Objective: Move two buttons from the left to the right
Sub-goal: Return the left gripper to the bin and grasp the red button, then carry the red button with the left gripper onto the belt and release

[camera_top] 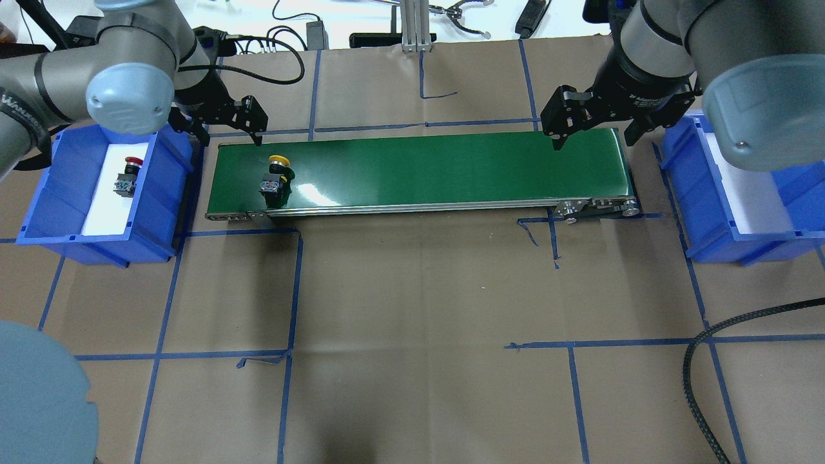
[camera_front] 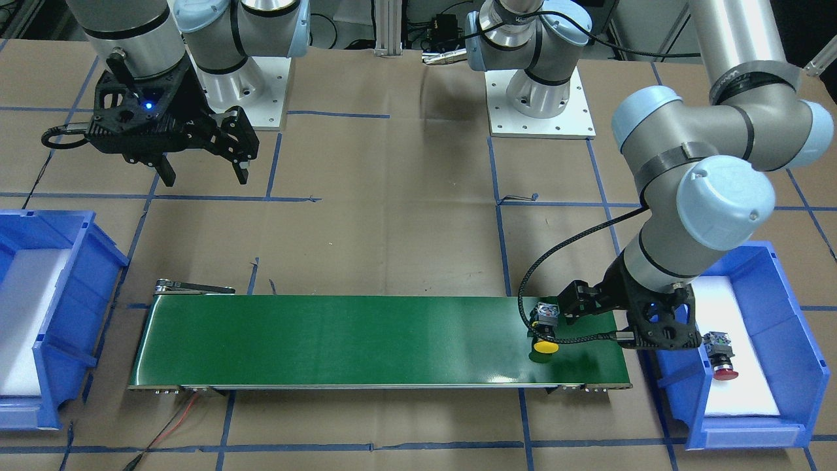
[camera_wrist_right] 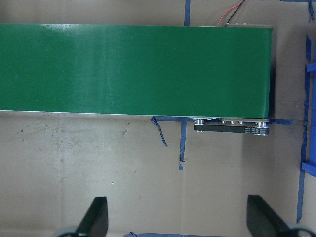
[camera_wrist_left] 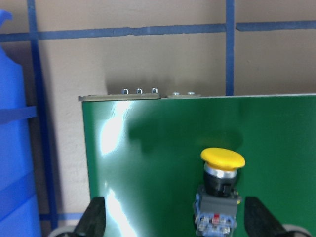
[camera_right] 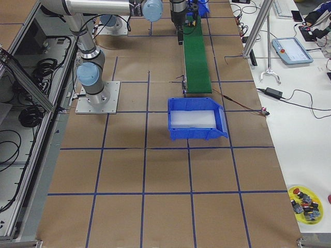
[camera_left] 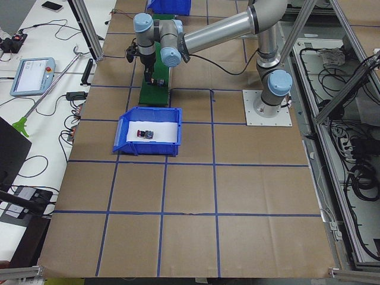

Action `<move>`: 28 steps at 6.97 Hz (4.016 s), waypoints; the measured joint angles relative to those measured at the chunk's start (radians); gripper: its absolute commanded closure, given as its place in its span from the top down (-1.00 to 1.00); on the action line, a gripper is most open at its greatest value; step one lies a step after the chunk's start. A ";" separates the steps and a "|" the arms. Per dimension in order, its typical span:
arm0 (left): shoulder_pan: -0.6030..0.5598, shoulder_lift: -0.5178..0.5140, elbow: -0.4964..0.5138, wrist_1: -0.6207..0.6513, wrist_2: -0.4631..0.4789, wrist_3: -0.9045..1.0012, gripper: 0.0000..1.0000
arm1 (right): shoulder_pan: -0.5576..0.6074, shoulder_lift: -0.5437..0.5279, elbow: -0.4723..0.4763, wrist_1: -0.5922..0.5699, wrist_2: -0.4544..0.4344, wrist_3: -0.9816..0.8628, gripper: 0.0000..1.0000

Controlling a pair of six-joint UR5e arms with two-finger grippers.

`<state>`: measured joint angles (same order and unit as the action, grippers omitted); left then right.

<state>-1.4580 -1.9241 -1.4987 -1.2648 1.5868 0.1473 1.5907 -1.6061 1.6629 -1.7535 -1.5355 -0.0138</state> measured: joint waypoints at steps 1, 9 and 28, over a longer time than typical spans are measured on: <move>0.000 0.025 0.046 -0.076 -0.002 0.000 1.00 | 0.000 0.000 0.000 0.000 0.000 0.000 1.00; 0.355 0.021 0.101 -0.141 -0.006 0.402 0.99 | 0.000 0.000 -0.005 0.003 0.000 -0.002 1.00; 0.392 -0.254 0.019 0.207 -0.007 0.440 -0.90 | 0.000 0.075 -0.024 -0.046 0.003 0.000 1.00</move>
<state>-1.0662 -2.1776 -1.4792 -1.0574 1.5800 0.5875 1.5907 -1.5309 1.6386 -1.7992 -1.5325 -0.0138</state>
